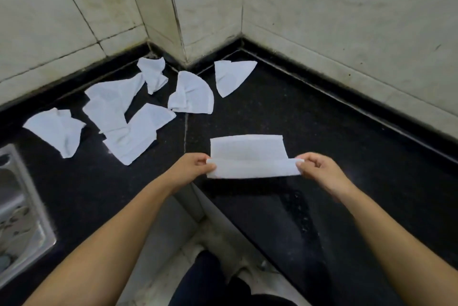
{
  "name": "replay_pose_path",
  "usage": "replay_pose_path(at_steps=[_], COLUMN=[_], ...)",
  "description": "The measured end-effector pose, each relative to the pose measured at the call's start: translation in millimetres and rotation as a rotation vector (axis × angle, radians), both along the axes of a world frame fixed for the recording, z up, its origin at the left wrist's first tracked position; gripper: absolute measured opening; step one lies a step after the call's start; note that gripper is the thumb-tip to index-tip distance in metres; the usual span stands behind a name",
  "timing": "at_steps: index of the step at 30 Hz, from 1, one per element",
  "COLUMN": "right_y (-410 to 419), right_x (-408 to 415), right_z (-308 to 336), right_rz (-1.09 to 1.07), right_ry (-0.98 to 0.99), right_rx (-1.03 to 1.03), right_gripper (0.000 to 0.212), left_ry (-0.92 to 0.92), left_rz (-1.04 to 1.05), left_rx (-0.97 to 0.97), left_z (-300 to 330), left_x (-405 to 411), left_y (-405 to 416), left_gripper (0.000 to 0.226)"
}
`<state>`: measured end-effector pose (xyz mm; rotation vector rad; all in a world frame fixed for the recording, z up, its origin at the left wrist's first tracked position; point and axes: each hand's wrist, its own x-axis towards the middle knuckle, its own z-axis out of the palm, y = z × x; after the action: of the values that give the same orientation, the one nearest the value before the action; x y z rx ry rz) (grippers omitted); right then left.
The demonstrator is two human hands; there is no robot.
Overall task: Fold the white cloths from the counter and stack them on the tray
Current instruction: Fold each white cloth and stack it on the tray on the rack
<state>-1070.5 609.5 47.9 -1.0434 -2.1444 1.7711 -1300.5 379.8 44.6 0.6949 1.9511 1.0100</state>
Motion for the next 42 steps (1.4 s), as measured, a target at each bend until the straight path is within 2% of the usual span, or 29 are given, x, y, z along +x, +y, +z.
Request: replay_pose_path(at_steps=[3,6,10,13,19,24,27,30,32,37,42], right_y=[-13,-11,6,19,31,24,21,23,22,-15,-54], right_x=[18,12,-25,-57,-89,-92,-93,-103,-120,-197,-236], right_z=[-32,-45,-43,-39,-49,-62,-62,-53,-44,-36,-52], right_rz=[0.098,0.084,-0.067,-0.116,-0.14,-0.135,-0.108,0.022,0.145,0.479,0.654], right_ry=[-0.16,-0.206,-0.214,-0.274,-0.457,-0.54,-0.59,-0.688,-0.638,-0.414,-0.525], right_rx=[-0.06,-0.037,0.143,0.253,0.337,0.531,0.664,0.76,0.779,0.681,0.794], right_gripper=[0.009,0.009,0.011,0.012,0.013,0.015,0.019,0.032,0.033,0.034,0.038], left_ry=[-0.004,0.024,0.242,0.387,0.517,0.681,0.704,0.62,0.602,0.71,0.748], left_rz=[-0.051,-0.058,-0.016,0.053,0.045,-0.003,0.028,0.138,0.183,0.083,0.07], left_rx=[-0.085,-0.104,-0.134,-0.192,-0.343,-0.336,-0.323,-0.313,-0.317,-0.44,-0.508], left_z=[-20,-29,-37,-41,-54,-61,-63,-60,-58,-62,-70], left_x=[3,-2,-19,-33,-46,-50,-48,-44,-38,-10,1], left_y=[-8,-4,18,41,70,78,82,79,70,40,32], left_gripper=[0.01,0.013,0.023,0.019,0.013,0.013,0.009,0.022,0.027,0.038,0.042])
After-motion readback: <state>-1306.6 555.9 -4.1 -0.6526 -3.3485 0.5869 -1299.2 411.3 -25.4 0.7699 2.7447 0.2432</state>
